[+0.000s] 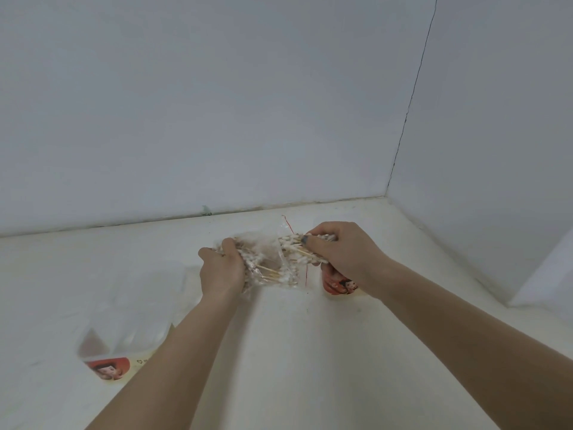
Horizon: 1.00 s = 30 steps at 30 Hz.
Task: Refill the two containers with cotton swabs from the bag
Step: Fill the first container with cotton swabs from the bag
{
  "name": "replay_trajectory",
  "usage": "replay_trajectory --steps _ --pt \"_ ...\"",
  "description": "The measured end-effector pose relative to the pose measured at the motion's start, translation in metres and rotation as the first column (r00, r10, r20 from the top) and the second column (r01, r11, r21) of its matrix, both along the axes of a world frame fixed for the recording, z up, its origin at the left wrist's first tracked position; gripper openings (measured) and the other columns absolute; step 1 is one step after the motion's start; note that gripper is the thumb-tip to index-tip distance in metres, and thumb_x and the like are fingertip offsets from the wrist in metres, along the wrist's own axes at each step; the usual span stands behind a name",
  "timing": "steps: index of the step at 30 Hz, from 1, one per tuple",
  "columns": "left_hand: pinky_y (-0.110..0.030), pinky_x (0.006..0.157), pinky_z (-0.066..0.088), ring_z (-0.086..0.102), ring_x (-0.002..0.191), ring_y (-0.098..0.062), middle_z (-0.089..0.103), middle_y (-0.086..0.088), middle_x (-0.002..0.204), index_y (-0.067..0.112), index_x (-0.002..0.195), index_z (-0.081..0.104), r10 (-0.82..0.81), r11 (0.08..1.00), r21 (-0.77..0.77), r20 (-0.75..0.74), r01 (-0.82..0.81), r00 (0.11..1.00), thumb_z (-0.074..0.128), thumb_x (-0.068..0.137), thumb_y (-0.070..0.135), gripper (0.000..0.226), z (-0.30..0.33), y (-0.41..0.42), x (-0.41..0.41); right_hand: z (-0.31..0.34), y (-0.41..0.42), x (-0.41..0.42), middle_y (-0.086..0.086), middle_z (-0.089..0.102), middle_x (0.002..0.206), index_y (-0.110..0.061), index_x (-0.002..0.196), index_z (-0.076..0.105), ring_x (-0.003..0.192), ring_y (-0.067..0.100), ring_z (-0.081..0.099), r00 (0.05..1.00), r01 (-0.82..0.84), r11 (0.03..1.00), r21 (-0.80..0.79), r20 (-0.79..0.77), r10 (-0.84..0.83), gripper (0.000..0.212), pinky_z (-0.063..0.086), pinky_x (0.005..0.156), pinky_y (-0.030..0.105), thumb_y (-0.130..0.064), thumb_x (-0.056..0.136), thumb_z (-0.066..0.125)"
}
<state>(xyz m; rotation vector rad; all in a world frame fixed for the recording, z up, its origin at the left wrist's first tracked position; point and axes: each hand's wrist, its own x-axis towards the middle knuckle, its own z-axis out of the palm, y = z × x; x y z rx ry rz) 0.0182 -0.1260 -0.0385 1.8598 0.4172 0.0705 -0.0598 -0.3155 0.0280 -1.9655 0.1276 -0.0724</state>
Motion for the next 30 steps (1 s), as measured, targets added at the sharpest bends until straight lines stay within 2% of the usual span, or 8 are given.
replay_trajectory --steps 4,8,12,17,20,24,27,30 --pt "-0.049 0.096 0.046 0.052 0.102 -0.039 0.049 -0.018 0.105 0.002 0.129 0.033 0.043 0.999 0.017 -0.017 -0.043 0.999 0.03 0.103 0.04 0.045 0.0 0.004 0.0 0.001 -0.009 0.002 0.013 0.058 0.06 -0.01 0.09 0.069 0.04 0.015 0.038 1.0 -0.017 0.998 0.066 -0.017 0.018 0.019 0.03 0.041 0.019 -0.029 0.094 0.067" --pt "-0.046 0.09 0.043 0.05 0.099 -0.038 0.048 -0.02 0.105 0.002 0.131 0.031 0.076 0.997 0.015 -0.039 -0.076 0.996 0.029 0.104 0.036 0.044 -0.002 0.006 -0.002 0.003 -0.015 0.004 -0.003 0.052 0.046 -0.007 0.093 0.068 0.042 0.017 0.036 0.999 0.022 0.987 0.156 -0.041 -0.015 0.016 0.036 0.045 0.02 -0.023 0.094 0.068" --pt "-0.045 0.09 0.043 0.054 0.109 -0.041 0.053 -0.028 0.122 0.004 0.134 0.028 0.093 0.996 0.003 -0.027 -0.093 0.995 0.031 0.104 0.036 0.045 -0.004 0.008 0.002 0.005 -0.024 0.006 -0.002 0.052 0.049 -0.006 0.098 0.07 0.042 0.015 0.04 0.999 0.038 0.99 0.138 -0.034 -0.034 0.018 0.036 0.043 0.02 -0.024 0.094 0.068" --pt "-0.045 0.093 0.04 0.05 0.115 -0.041 0.044 -0.026 0.133 0.011 0.148 0.018 0.111 0.994 -0.018 -0.016 -0.111 0.994 0.035 0.102 0.041 0.058 -0.001 0.009 0.004 0.011 -0.043 0.005 0.003 0.047 0.06 -0.005 0.097 0.07 0.045 0.013 0.041 0.998 0.047 0.981 0.187 -0.04 -0.04 0.016 0.035 0.044 0.02 -0.021 0.095 0.069" --pt "-0.044 0.093 0.038 0.047 0.106 -0.037 0.039 -0.024 0.136 0.013 0.152 0.014 0.095 0.988 0.111 0.071 -0.103 0.993 0.039 0.101 0.042 0.064 0.005 0.007 0.0 0.015 -0.056 0.003 0.006 0.053 0.063 -0.004 0.095 0.07 0.047 0.013 0.041 0.997 0.048 0.986 0.157 -0.066 -0.038 0.018 0.036 0.046 0.02 -0.023 0.095 0.068" --pt "-0.048 0.117 0.026 0.023 0.144 -0.038 0.029 -0.031 0.15 0.01 0.155 0.02 -0.101 0.895 0.44 0.367 -0.077 0.925 0.05 0.099 0.036 0.069 0.012 -0.01 -0.015 0.019 -0.072 -0.004 0.01 0.062 0.069 0.001 0.1 0.069 0.048 0.012 0.04 0.995 0.046 0.991 0.122 -0.096 -0.034 0.024 0.032 0.048 0.021 -0.022 0.096 0.066" --pt "-0.047 0.119 0.026 0.017 0.148 -0.032 0.036 -0.027 0.15 0.009 0.154 0.026 -0.318 0.848 0.529 0.494 0.01 0.81 0.053 0.097 0.028 0.066 0.022 -0.033 -0.024 0.021 -0.083 -0.009 0.01 0.06 0.071 0.004 0.102 0.067 0.048 0.011 0.037 0.994 0.043 0.99 0.138 -0.106 -0.029 0.027 0.031 0.046 0.019 -0.022 0.098 0.064" --pt "-0.037 0.12 0.026 0.021 0.147 -0.02 0.034 -0.01 0.155 0.014 0.156 0.026 -0.588 0.774 0.566 0.475 0.285 0.655 0.054 0.092 0.025 0.07 0.028 -0.051 -0.03 0.024 -0.09 -0.014 0.009 0.059 0.072 0.002 0.101 0.069 0.05 0.012 0.037 0.992 0.034 0.992 0.118 -0.127 -0.018 0.026 0.029 0.048 0.021 -0.023 0.097 0.065"
